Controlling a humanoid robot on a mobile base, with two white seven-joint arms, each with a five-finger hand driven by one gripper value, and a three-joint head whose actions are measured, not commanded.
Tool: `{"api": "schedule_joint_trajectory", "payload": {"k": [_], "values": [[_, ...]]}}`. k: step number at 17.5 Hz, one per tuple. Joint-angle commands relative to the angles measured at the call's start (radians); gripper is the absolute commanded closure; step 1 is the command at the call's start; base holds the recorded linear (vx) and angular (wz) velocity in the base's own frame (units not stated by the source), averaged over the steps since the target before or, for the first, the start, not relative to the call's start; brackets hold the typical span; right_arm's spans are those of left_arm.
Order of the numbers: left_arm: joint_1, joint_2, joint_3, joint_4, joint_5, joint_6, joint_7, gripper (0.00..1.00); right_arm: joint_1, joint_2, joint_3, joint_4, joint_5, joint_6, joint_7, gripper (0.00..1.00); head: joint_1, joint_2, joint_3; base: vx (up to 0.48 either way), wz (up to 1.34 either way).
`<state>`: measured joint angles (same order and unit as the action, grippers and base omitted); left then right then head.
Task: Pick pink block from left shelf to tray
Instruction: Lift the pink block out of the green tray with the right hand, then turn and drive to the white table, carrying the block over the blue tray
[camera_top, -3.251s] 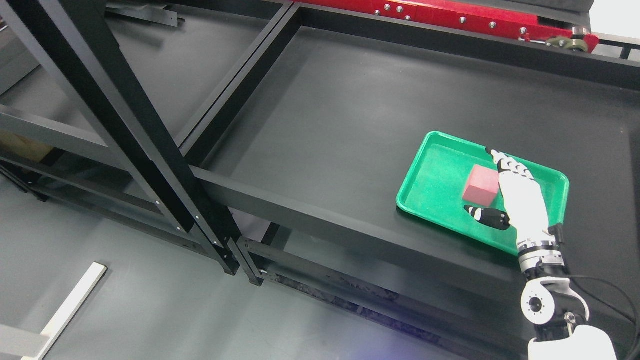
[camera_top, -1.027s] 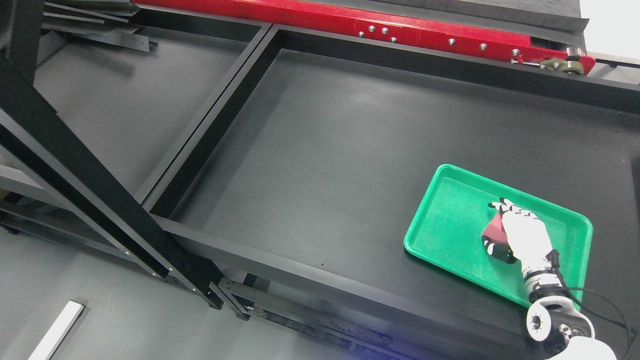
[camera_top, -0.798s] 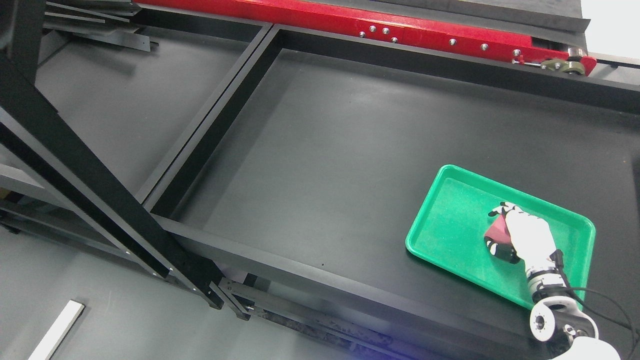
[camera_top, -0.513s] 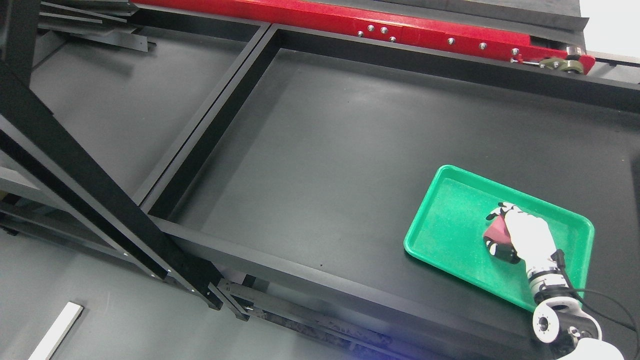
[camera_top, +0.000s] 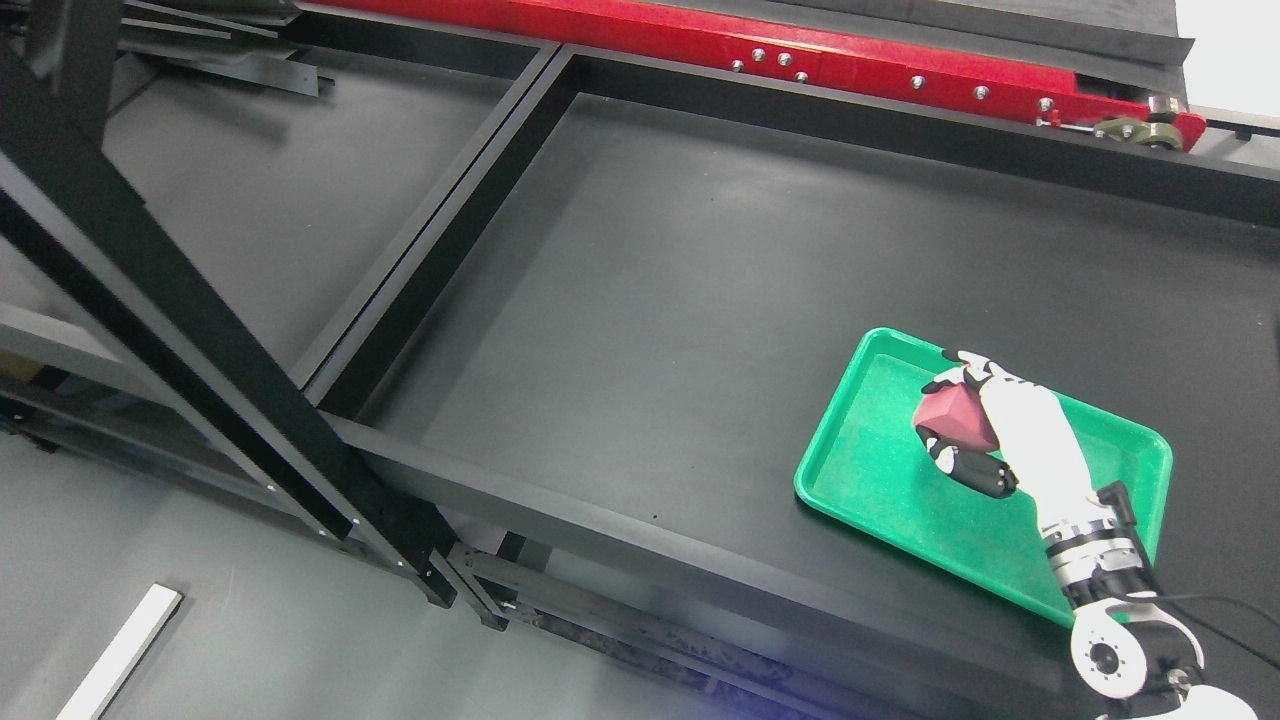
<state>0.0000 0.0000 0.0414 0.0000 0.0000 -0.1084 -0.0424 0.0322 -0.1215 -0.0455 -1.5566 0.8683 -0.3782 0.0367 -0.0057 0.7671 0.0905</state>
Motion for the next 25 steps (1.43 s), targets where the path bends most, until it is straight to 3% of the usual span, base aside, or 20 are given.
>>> {"api": "schedule_joint_trajectory", "payload": {"k": [1, 12, 25], "values": [[-0.021, 0.017, 0.0, -0.017, -0.002, -0.001, -0.001, 0.0, 0.023, 0.017, -0.116, -0.1, -0.117, -0.128, -0.005, 0.96, 0.0, 0.0, 0.0, -0.068, 0.13], [-0.021, 0.017, 0.0, -0.017, -0.002, -0.001, -0.001, 0.0, 0.031, 0.02, -0.113, -0.1, -0.118, -0.128, -0.011, 0.96, 0.0, 0.0, 0.0, -0.104, 0.34], [-0.021, 0.017, 0.0, -0.017, -0.002, -0.001, -0.001, 0.0, 0.049, 0.028, -0.111, -0.1, -0.118, -0.128, -0.009, 0.96, 0.0, 0.0, 0.0, -0.101, 0.75]]}}
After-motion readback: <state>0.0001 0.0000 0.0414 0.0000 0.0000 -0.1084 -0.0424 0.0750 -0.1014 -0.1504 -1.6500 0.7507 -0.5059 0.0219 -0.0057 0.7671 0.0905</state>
